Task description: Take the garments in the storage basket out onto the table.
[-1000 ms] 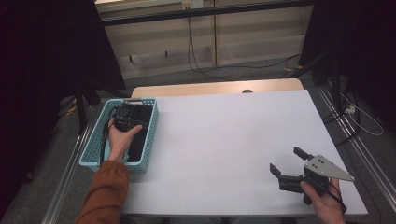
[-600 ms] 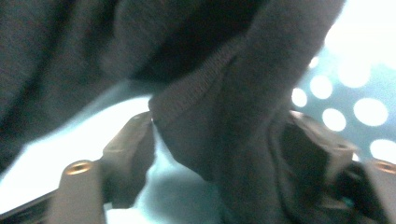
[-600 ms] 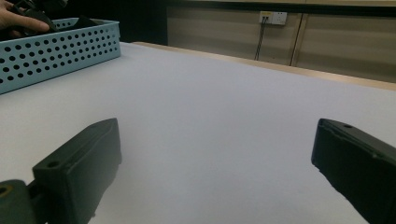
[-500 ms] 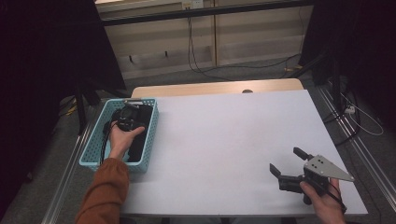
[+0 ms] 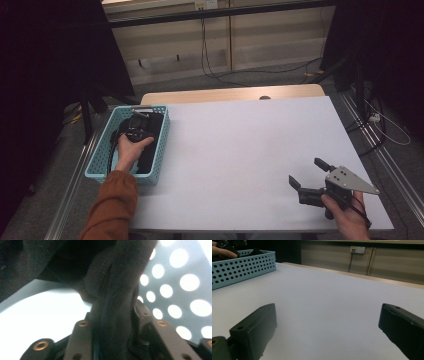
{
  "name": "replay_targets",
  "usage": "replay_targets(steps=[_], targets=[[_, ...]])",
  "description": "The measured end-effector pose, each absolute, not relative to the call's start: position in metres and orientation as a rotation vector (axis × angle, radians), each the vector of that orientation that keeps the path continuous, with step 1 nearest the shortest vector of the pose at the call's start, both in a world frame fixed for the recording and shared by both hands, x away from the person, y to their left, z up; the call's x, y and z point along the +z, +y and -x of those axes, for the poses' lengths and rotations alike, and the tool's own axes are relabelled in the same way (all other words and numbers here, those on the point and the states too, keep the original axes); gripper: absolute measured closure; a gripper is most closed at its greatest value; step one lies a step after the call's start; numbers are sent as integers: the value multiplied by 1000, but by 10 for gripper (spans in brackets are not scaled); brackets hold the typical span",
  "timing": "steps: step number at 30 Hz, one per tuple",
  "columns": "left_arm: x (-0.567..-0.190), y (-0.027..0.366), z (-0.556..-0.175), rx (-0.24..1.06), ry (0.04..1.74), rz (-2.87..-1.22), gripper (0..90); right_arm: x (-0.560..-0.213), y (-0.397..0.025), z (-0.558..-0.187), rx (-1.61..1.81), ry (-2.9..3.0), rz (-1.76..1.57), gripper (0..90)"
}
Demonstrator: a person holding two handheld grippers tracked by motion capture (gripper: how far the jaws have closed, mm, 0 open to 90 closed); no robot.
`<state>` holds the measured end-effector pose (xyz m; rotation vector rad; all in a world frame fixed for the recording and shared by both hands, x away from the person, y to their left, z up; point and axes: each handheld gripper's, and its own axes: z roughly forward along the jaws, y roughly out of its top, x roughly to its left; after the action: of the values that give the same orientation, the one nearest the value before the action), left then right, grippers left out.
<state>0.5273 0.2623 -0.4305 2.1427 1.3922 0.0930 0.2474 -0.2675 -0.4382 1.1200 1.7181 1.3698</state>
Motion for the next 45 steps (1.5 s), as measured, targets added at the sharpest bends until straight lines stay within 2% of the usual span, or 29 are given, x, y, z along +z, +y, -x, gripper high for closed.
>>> replay_targets(steps=[16, 19, 45], targets=[[-413, 261, -515, 231, 1324, -2121, 742, -438, -267, -248, 1370, 1714, -1125, 13], [-406, 262, -509, 266, 1313, -2039, 744, -438, -267, -248, 1371, 1715, -1122, 13], [-366, 272, -474, 453, 1123, -1858, 748, -438, -267, -248, 1370, 1713, -1124, 13]])
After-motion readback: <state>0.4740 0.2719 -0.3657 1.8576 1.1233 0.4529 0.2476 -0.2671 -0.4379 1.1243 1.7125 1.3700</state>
